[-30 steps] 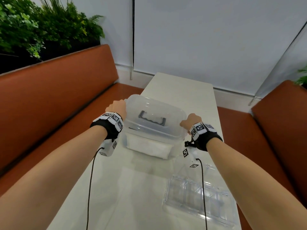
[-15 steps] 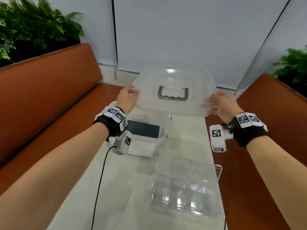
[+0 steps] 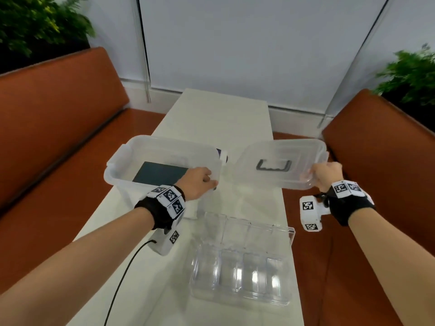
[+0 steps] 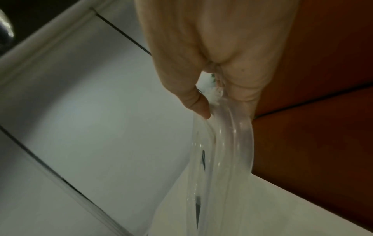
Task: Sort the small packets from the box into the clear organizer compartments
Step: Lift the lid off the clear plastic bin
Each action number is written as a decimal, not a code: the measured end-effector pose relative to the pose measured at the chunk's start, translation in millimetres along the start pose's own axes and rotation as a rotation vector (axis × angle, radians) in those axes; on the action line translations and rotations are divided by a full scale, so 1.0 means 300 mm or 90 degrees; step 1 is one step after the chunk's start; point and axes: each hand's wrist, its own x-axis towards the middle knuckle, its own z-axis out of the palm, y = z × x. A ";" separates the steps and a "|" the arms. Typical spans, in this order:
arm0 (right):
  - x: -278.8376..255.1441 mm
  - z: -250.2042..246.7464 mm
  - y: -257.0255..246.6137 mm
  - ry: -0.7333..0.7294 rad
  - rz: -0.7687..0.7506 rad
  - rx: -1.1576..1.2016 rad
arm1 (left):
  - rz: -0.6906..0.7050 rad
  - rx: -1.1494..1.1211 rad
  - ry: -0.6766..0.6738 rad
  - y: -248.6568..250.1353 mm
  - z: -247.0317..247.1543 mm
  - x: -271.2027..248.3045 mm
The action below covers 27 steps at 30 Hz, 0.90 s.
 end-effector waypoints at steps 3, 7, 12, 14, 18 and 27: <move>0.019 0.029 0.082 -0.043 0.056 -0.058 | 0.009 0.005 0.009 -0.010 0.008 -0.008; 0.039 0.067 0.162 -0.133 0.099 -0.117 | 0.036 0.007 0.005 -0.020 0.006 -0.023; 0.090 0.077 0.269 -0.282 0.192 -0.137 | 0.049 0.004 0.018 -0.013 0.007 -0.037; 0.107 0.071 0.290 -0.351 0.184 -0.200 | 0.062 0.011 0.019 -0.008 0.009 -0.045; 0.113 0.068 0.304 -0.446 0.163 -0.235 | 0.074 0.033 0.022 0.003 0.006 -0.058; 0.081 0.056 0.356 -0.535 0.131 -0.355 | 0.101 0.046 0.025 0.017 -0.001 -0.070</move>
